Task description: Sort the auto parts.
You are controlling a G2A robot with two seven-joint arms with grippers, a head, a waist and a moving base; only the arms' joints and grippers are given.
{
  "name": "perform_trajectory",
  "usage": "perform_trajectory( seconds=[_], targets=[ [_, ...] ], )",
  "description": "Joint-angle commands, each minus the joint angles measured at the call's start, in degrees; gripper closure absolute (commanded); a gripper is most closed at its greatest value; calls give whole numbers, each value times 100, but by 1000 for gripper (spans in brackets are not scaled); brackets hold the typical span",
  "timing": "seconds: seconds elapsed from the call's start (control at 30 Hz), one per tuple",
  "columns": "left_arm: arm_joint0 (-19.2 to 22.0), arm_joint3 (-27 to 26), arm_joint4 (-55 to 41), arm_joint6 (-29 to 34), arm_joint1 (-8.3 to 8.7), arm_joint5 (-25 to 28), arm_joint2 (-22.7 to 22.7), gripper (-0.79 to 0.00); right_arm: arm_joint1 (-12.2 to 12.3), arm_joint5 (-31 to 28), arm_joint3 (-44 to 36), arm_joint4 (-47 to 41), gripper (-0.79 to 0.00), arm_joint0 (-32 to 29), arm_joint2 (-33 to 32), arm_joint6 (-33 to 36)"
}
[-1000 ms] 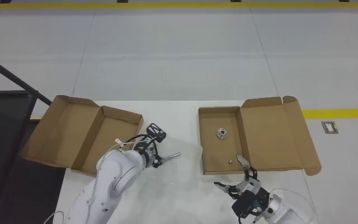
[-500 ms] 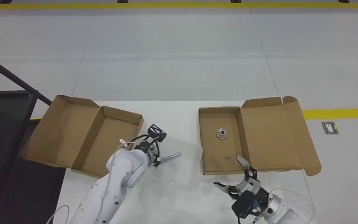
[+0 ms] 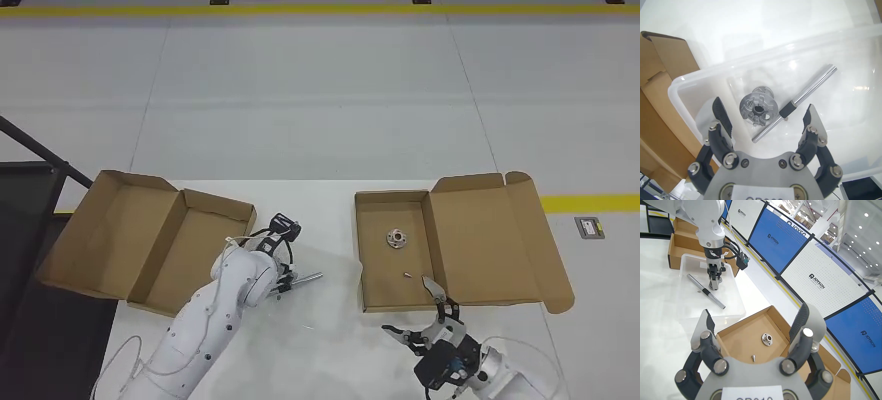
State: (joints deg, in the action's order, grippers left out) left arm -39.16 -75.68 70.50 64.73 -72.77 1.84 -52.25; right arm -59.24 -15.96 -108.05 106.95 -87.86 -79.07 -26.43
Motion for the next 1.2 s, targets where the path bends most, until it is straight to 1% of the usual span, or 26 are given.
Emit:
perform_trajectory(
  seconds=[0.0, 0.1, 0.13, 0.17, 0.2, 0.23, 0.27, 0.3, 0.4, 0.43, 0.5, 0.63, 0.73, 0.83, 1.0, 1.17],
  targets=[
    [67, 144, -31, -27, -41, -21, 65, -785, 0, 0, 0, 0, -785, 0, 0, 0],
    [148, 302, 9, -24, -97, -103, 161, -785, 0, 0, 0, 0, -785, 0, 0, 0],
    [167, 349, -8, -20, -113, -126, 175, -773, 0, 0, 0, 0, -785, 0, 0, 0],
    [190, 390, -17, -11, -128, -141, 185, -628, 0, 0, 0, 0, -785, 0, 0, 0],
    [205, 422, -39, -12, -141, -166, 185, -379, 0, 0, 0, 0, -785, 0, 0, 0],
    [217, 449, -65, -5, -153, -175, 185, -329, 0, 0, 0, 0, -785, 0, 0, 0],
    [231, 467, -75, 5, -162, -171, 185, -219, 0, 0, 0, 0, -785, 0, 0, 0],
    [242, 481, -58, 14, -169, -181, 185, -154, 0, 0, 0, 0, -785, 0, 0, 0],
    [254, 484, -43, 56, -185, -209, 164, -43, 0, 0, 0, 0, -785, 0, 0, 0],
    [256, 478, -57, 80, -188, -216, 147, -46, 0, 0, 0, 0, -785, 0, 0, 0],
    [257, 463, -70, 118, -192, -200, 112, 0, 0, 0, 0, 0, -785, 0, 0, 0],
    [231, 358, -78, 194, -185, -179, 12, 0, 0, 0, 0, 0, -785, 0, 0, 0],
    [118, 79, -94, 255, -149, -116, -133, 0, 0, 0, 0, 0, -785, 0, 0, 0],
    [-95, -427, -68, 385, -73, -25, -375, 0, 0, 0, 0, 0, -785, 0, 0, 0],
    [-625, -1563, 112, 729, 89, 103, -897, 0, 0, 0, 0, 0, -785, 0, 0, 0],
    [-1227, -2829, -151, 1001, 248, 411, -1675, 0, 0, 0, 0, 0, -785, 0, 0, 0]
  ],
)
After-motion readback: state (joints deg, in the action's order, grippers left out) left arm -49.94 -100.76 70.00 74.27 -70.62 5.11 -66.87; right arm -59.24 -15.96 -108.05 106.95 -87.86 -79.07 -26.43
